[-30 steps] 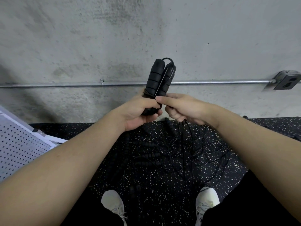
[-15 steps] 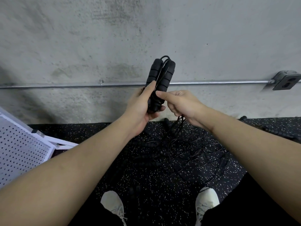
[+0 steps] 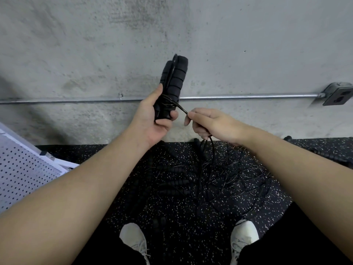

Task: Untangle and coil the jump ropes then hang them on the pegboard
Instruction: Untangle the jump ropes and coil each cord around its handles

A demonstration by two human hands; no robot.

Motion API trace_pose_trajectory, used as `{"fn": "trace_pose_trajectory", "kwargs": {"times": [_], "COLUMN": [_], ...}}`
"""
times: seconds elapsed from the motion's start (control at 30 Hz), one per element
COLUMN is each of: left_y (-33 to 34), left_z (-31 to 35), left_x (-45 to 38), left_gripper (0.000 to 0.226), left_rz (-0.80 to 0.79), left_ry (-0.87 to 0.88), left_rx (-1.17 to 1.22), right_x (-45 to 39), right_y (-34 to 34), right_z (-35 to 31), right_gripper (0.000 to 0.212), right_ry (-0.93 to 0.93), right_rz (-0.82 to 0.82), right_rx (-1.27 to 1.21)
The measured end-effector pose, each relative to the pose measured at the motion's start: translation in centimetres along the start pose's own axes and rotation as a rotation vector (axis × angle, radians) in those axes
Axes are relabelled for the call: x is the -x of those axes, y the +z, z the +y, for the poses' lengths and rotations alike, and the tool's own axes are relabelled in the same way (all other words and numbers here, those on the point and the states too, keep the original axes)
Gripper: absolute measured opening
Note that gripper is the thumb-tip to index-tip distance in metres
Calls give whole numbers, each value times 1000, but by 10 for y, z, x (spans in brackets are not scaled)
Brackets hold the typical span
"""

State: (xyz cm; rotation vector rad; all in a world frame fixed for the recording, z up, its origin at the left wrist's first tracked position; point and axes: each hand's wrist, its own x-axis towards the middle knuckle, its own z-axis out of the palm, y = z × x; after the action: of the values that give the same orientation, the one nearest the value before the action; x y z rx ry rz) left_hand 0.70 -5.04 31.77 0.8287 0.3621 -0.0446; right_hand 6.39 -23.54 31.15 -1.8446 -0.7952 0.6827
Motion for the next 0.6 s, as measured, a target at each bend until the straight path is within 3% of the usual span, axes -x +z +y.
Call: {"fn": "trace_pose_trajectory", "kwargs": {"times": [0.27,0.33,0.43,0.53,0.6], "left_y": [-3,-5,-6,-3,1], "left_z": [0,-1,0,-2,-4], "left_x": [5,5,7,11,14], "left_gripper": [40,40,39,36,30], "left_rz": [-198,-250,-291,-337,-333], "left_ry": [-144,-192,-268,-331,-351], "left_rx": [-201,-255,-364,-538,-648], "right_x": [7,5,4,13,18], "right_y": [-19,-22,-25,-29,-37], "right_z": [1,6,10,8,12], "right_gripper": [48,42,13,8,27], "right_ry": [69,52,-14,-115,-42], "right_rz": [19,-4,-44,-67,-77], "right_rx": [233,292,300,256,292]}}
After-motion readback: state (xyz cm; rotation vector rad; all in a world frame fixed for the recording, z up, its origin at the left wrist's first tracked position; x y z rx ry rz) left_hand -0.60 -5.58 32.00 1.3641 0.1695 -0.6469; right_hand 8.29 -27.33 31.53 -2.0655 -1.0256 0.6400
